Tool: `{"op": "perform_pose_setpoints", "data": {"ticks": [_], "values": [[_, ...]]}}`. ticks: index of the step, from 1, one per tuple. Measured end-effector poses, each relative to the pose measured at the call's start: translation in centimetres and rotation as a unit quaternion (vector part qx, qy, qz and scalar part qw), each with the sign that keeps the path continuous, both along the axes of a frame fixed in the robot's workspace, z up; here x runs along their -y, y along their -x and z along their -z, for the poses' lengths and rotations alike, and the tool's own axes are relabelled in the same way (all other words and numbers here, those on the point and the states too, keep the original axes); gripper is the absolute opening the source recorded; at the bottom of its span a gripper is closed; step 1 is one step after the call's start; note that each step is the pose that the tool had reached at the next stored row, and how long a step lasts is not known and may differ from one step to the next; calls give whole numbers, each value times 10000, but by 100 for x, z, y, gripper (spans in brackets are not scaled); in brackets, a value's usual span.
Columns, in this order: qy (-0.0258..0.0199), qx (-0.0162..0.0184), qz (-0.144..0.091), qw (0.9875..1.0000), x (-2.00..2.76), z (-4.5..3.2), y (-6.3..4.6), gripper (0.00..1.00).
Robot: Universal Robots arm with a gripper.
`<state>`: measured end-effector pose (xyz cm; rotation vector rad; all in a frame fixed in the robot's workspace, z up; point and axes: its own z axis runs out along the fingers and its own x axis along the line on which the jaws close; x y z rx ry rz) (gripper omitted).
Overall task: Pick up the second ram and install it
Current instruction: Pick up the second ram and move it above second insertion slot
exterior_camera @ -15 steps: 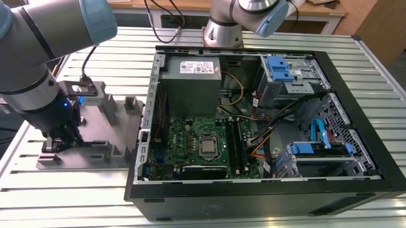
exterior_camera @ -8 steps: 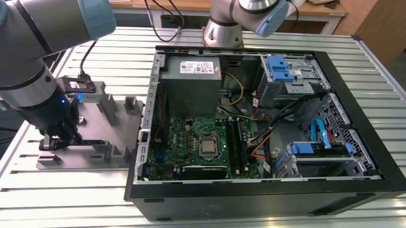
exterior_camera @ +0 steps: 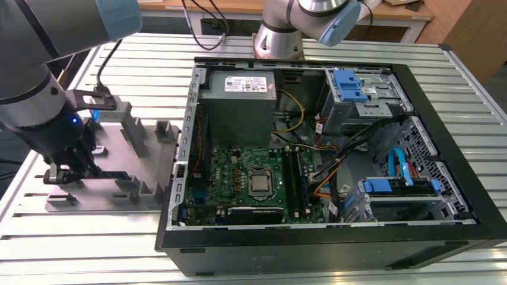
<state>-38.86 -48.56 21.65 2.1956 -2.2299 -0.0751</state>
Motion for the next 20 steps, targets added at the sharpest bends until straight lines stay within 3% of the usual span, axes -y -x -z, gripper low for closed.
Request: {"op": "perform_pose_setpoints", "data": {"ticks": [20], "values": [[0, 0, 0, 10000, 0, -255, 0, 11]]}}
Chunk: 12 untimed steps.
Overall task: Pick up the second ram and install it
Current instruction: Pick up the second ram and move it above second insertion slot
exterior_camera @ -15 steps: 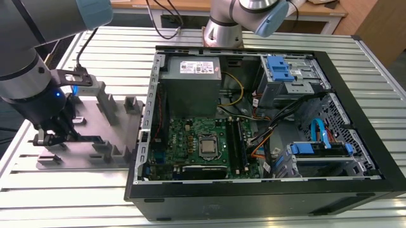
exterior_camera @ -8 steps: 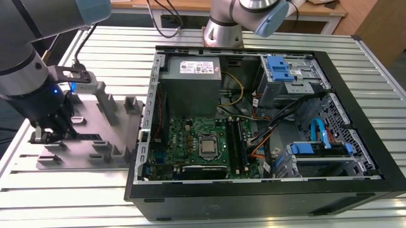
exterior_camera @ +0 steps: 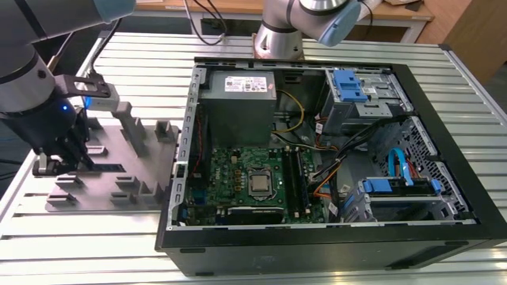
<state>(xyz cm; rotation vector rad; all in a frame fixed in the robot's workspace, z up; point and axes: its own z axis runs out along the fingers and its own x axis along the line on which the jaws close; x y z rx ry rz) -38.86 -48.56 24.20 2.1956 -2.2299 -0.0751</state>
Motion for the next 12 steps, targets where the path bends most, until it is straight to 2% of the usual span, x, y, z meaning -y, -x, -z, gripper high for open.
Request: {"op": "perform_pose_setpoints", "data": {"ticks": [12], "values": [[0, -1, 0, 10000, 0, -147, 0, 11]]}}
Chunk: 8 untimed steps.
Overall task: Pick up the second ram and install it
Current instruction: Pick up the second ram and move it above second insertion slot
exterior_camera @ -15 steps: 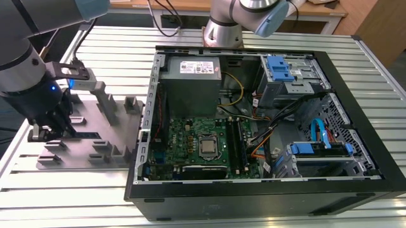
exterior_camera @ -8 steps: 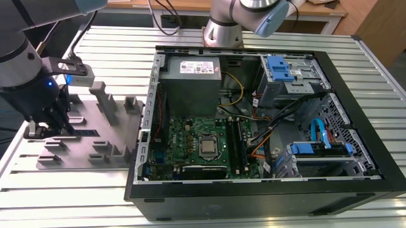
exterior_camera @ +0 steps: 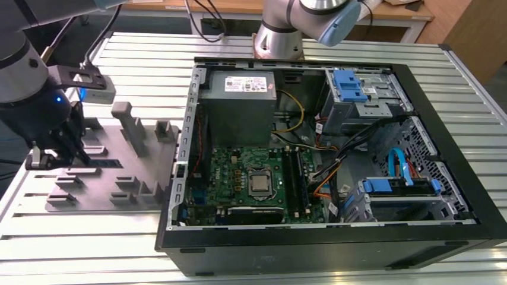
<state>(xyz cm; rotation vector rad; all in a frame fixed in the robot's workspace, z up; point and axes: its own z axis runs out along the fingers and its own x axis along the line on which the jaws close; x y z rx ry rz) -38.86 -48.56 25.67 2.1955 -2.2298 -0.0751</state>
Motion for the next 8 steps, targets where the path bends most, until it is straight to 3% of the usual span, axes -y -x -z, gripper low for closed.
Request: {"op": "perform_pose_setpoints", "data": {"ticks": [8], "values": [[-1, 1, 0, 10000, 0, -47, 0, 11]]}}
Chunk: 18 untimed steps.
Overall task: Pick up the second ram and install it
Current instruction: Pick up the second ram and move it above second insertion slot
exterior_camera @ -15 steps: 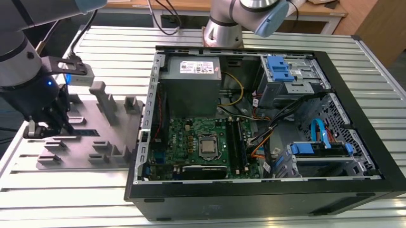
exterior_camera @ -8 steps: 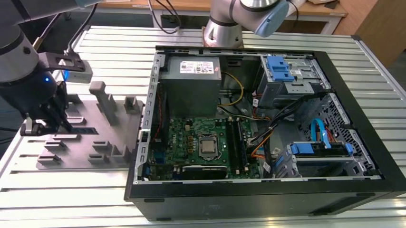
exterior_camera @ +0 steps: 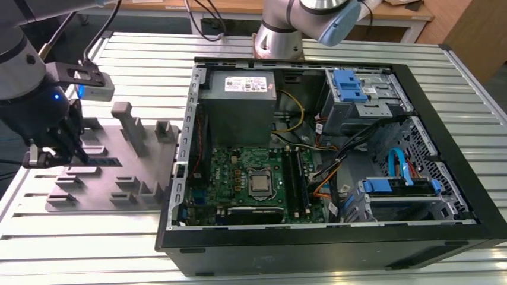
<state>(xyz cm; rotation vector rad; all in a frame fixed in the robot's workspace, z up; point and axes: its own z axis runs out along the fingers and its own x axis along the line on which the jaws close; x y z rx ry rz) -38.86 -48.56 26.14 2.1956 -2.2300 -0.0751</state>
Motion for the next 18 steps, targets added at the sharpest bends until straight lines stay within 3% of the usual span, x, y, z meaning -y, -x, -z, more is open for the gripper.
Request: {"op": "perform_pose_setpoints", "data": {"ticks": [18], "values": [[1, -1, 0, 10000, 0, -102, 0, 11]]}}
